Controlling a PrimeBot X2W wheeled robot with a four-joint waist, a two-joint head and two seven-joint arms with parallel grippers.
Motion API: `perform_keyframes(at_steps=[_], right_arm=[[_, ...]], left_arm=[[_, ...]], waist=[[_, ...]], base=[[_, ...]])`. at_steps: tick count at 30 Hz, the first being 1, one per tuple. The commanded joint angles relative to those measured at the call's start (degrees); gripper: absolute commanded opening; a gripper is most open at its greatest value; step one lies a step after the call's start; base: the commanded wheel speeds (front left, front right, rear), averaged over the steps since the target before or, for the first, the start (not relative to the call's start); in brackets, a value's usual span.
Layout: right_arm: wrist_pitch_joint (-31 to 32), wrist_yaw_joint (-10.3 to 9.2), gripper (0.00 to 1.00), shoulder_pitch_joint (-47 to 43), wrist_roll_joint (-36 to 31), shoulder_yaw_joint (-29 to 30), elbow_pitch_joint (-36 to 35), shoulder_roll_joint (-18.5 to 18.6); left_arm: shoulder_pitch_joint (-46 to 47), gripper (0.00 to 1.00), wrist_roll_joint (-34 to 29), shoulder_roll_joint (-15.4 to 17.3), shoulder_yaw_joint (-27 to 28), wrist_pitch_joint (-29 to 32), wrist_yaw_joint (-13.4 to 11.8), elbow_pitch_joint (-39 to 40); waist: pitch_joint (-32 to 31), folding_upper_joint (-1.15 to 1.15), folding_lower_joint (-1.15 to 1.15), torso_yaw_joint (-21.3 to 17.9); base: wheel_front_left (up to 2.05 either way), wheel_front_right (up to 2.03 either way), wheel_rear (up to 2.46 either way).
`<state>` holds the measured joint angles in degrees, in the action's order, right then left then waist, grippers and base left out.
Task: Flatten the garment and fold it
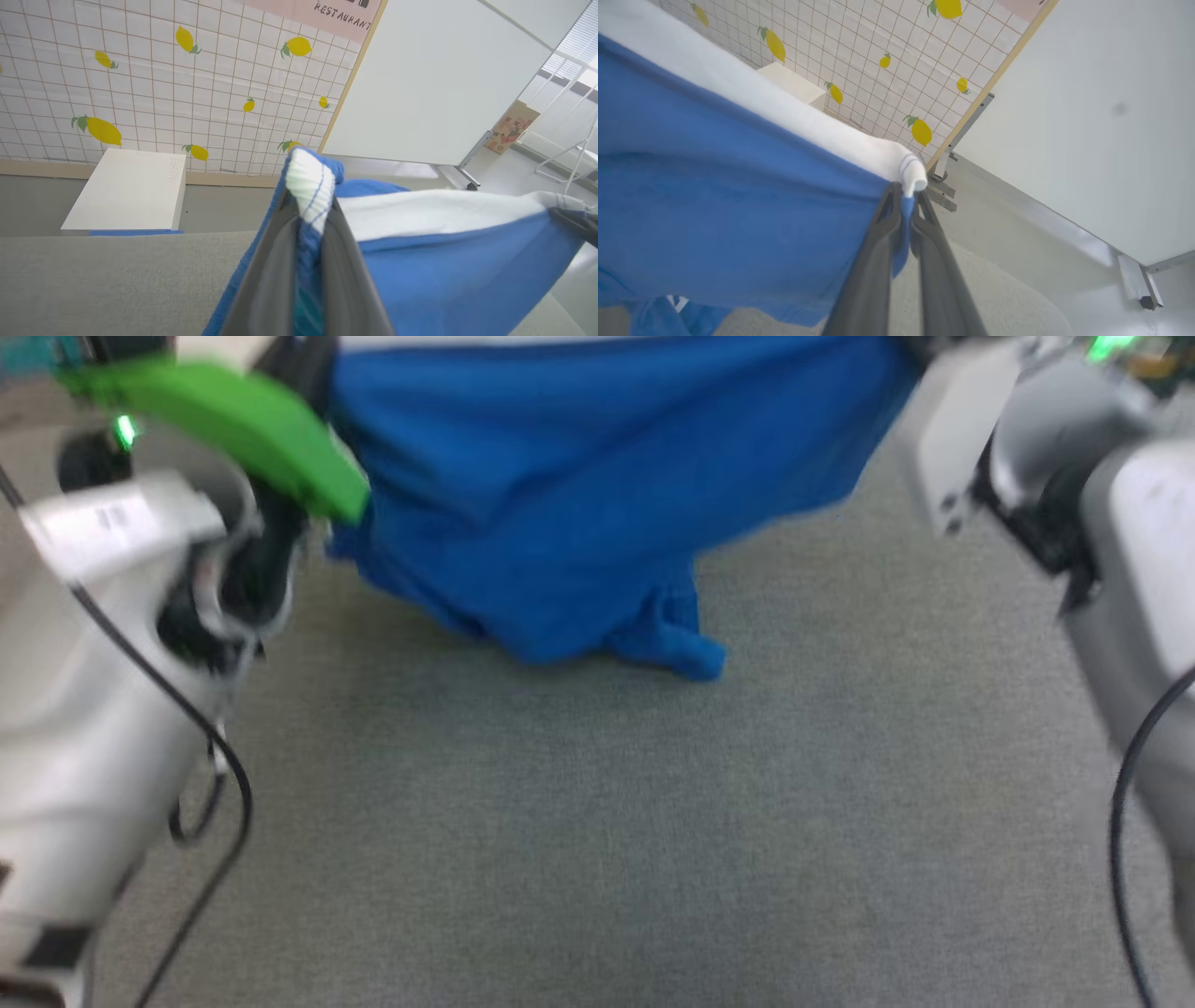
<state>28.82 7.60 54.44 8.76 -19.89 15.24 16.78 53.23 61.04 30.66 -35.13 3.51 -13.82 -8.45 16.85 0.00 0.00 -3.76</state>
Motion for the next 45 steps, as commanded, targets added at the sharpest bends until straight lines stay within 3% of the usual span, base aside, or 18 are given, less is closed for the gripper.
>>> perform_keyframes(at_steps=[1,7,14,22,26,30,35,40,45], right_arm=[[-0.02,-0.11,0.0,3.19,0.35,-0.86,0.85,0.58],[-2.9,-0.11,0.0,18.0,-0.62,-1.95,6.87,1.21],[-10.72,-0.11,0.0,30.19,-7.37,0.1,11.17,-0.16],[-18.13,-0.11,0.0,32.77,-10.93,2.56,15.15,-1.98],[-18.85,-0.11,0.0,27.55,-9.05,-1.09,17.84,-1.92],[-16.74,-0.11,0.0,19.15,-4.43,-6.36,19.24,-0.39],[-14.49,-0.11,0.0,4.95,5.17,-12.24,14.26,2.42],[-12.69,-0.11,0.0,-11.04,13.02,-14.05,5.6,6.7],[-9.09,-0.11,0.0,-26.66,16.51,-10.18,-3.13,9.97]], left_arm=[[3.53,0.0,-0.91,-0.7,0.24,0.59,-0.07,-1.59],[18.67,0.0,-4.59,-2.24,1.93,0.44,-0.93,-9.49],[30.84,0.0,-6.63,-4.59,6.8,-7.79,-1.06,-15.09],[30.36,0.0,-4.86,-6.1,10.24,-14.89,2.21,-19.39],[23.23,0.0,-4.37,-6.33,7.78,-14.6,5.18,-21.04],[13.5,0.0,-5.4,-6.08,1.61,-11.42,8.84,-21.89],[-0.75,0.0,-3.36,-5.96,-3.15,-8.62,11.52,-18.9],[-14.6,0.0,-0.18,-3.86,-5.51,-6.4,10.66,-13.12],[-27.69,0.0,4.13,-0.66,-6.68,-3.47,7.36,-4.18]], waist=[[4.92,0.0,0.0,-1.47],[10.8,0.0,0.0,-3.09],[14.54,0.0,0.0,-4.24],[14.06,0.0,0.0,-3.56],[11.99,0.0,0.0,-2.58],[8.72,0.0,0.0,-1.24],[3.4,0.0,0.0,-0.39],[-1.34,0.0,0.0,-0.13],[-4.58,0.0,0.0,0.47]], base=[[0.0,0.0,0.0],[0.0,0.0,0.0],[0.0,0.0,0.0],[0.0,0.0,0.0],[0.0,0.0,0.0],[0.0,0.0,0.0],[0.0,0.0,0.0],[0.0,0.0,0.0],[0.0,0.0,0.0]])
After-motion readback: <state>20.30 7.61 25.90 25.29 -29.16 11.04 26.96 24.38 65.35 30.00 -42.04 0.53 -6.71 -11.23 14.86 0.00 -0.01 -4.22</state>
